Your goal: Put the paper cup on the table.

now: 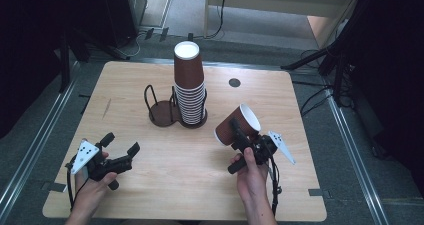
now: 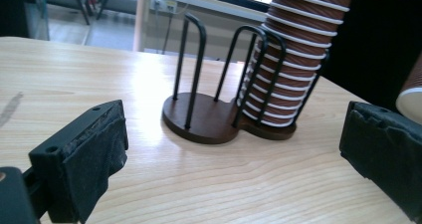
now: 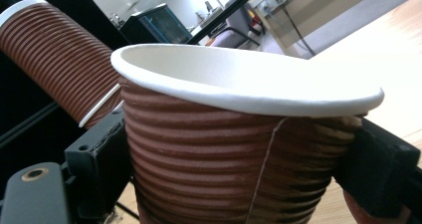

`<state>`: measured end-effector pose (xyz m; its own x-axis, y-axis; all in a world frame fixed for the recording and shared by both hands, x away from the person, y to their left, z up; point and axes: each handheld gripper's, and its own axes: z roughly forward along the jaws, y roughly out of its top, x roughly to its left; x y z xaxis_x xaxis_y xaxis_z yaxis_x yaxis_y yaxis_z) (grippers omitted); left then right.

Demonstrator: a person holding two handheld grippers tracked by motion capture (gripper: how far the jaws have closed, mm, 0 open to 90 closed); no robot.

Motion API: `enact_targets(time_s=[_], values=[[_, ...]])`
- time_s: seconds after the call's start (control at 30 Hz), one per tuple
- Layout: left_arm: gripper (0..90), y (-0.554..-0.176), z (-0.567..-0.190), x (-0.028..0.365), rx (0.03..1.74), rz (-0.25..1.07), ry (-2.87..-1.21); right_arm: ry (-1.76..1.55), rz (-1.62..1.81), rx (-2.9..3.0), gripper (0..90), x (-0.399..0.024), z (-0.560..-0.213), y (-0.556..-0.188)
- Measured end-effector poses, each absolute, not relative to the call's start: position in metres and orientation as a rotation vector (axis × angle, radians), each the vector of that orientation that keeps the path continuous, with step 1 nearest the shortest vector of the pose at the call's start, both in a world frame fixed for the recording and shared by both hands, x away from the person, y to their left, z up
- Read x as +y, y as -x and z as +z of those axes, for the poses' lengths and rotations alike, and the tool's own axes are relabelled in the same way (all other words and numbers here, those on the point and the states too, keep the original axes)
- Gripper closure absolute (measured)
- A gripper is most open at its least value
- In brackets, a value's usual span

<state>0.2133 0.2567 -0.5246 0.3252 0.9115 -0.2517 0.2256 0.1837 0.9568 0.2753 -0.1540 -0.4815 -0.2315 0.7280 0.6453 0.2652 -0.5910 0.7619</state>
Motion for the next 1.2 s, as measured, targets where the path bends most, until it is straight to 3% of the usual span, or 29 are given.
enact_targets(time_s=[0.87, 1.2], values=[[0.0, -0.216, -0.541, 0.294, 1.278, 0.85, -1.312, -1.535, 1.611, 1.171, 11.9, -0.17, -0.485, -0.301], [0.0, -0.217, -0.544, 0.304, 1.296, 0.854, -1.312, -1.458, 1.465, 1.217, 11.9, -0.174, -0.491, -0.313]])
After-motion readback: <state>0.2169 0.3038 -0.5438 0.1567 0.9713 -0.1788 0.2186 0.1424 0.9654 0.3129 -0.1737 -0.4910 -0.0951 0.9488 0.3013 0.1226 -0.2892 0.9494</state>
